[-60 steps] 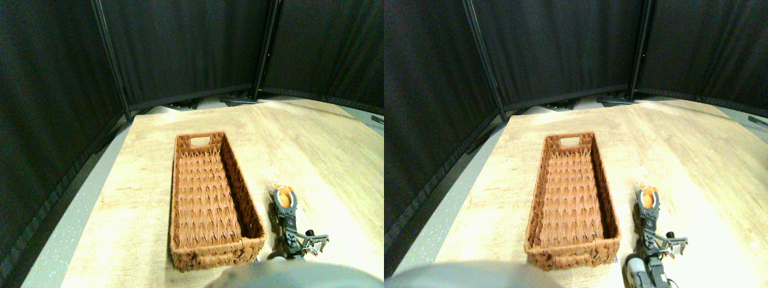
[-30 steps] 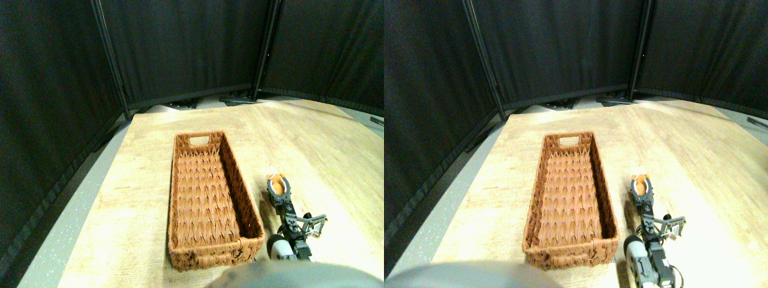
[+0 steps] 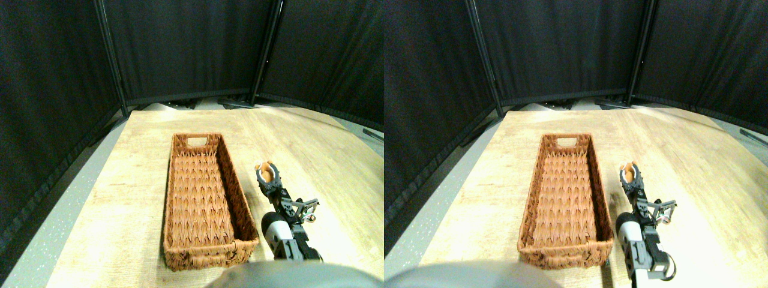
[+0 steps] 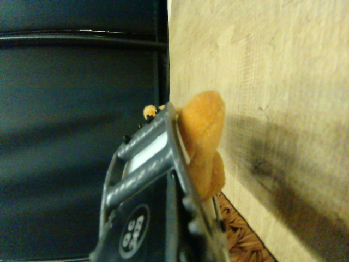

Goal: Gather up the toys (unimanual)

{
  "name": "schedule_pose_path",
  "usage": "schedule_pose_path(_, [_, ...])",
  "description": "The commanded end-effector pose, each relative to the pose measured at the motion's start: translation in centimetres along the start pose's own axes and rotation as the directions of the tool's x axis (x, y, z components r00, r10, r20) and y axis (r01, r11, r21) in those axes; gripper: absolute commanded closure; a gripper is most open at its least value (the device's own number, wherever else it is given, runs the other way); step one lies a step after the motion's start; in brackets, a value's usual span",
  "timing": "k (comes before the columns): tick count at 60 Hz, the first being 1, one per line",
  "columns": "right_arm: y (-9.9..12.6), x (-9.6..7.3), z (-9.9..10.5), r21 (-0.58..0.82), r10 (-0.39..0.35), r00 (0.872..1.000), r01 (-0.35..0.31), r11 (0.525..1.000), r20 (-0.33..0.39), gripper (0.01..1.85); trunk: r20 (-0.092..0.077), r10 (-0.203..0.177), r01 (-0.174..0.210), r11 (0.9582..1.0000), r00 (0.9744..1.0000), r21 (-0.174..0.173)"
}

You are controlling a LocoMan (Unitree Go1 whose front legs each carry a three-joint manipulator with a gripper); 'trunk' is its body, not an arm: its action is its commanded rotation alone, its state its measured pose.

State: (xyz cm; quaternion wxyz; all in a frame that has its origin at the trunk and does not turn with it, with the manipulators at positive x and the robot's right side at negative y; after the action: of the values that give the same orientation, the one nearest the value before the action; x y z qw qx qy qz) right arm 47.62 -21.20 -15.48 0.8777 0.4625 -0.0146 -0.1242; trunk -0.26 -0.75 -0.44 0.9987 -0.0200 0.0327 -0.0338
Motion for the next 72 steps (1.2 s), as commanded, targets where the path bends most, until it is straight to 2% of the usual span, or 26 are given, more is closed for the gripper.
schedule_pose_path(1, [0.6,0.2,0.1,-0.013,0.021,1.0,-0.02,1.0,0.005,1.8,-0.011,0.011,-0.012,0.9986,0.9999,-0.052])
schedule_pose_path(7, [0.4,0.3,-0.1,-0.013,0.001,1.0,-0.001,1.0,0.018,1.8,-0.009,0.012,-0.012,0.9982,0.9999,-0.059])
schedule_pose_path(11, [0.2,0.5,-0.1,-0.042,0.02,1.0,-0.02,0.999,0.009,1.8,-0.008,0.011,-0.011,0.9979,0.9999,-0.064])
schedule_pose_path(16, [0.2,0.7,0.1,-0.062,0.009,1.0,-0.008,0.998,0.023,1.8,-0.006,0.012,-0.012,0.9971,0.9999,-0.075])
schedule_pose_path(19, [0.2,0.9,0.2,-0.118,0.034,0.999,-0.033,0.993,0.007,1.8,-0.003,0.017,-0.018,0.9962,0.9998,-0.086])
schedule_pose_path(27, [0.6,0.9,0.2,-0.038,0.006,1.0,-0.005,0.999,0.022,1.8,-0.003,0.042,-0.042,0.9931,0.9991,-0.109])
schedule_pose_path(34, [1.2,1.1,-0.1,-0.066,0.036,0.999,-0.037,0.997,-0.016,1.8,-0.004,0.063,-0.063,0.9898,0.998,-0.128])
schedule_pose_path(37, [1.7,1.1,-0.4,-0.083,0.031,0.999,-0.034,0.996,-0.029,1.8,0.002,0.075,-0.074,0.9869,0.9972,-0.143])
schedule_pose_path(45, [2.7,1.3,-1.0,-0.11,0.032,0.998,-0.038,0.993,-0.055,1.8,0.001,0.098,-0.096,0.9806,0.9952,-0.17])
schedule_pose_path(49, [3.4,1.5,-1.5,-0.112,0.033,0.994,-0.044,0.993,-0.101,1.8,0.003,0.111,-0.109,0.9766,0.9938,-0.186])
schedule_pose_path(53, [4.0,1.7,-2.0,-0.112,0.051,0.99,-0.066,0.992,-0.132,1.8,0.007,0.116,-0.113,0.9734,0.9932,-0.2])
schedule_pose_path(58, [4.7,2.0,-2.5,-0.124,0.055,0.988,-0.072,0.99,-0.142,1.8,0.007,0.123,-0.118,0.9696,0.9924,-0.214])
schedule_pose_path(62, [5.1,2.1,-2.9,-0.106,0.056,0.987,-0.072,0.992,-0.152,1.8,0.014,0.128,-0.122,0.9661,0.9917,-0.228])
schedule_pose_path(67, [6.1,2.3,-3.3,-0.124,0.07,0.98,-0.095,0.988,-0.187,1.8,0.011,0.133,-0.127,0.9621,0.991,-0.242])
schedule_pose_path(71, [6.6,2.4,-3.6,-0.108,0.054,0.981,-0.074,0.991,-0.184,1.8,0.013,0.139,-0.131,0.9586,0.9902,-0.253])
schedule_pose_path(72, [6.7,2.4,-3.7,-0.103,0.048,0.982,-0.068,0.992,-0.184,1.8,0.013,0.142,-0.133,0.9564,0.9898,-0.26])
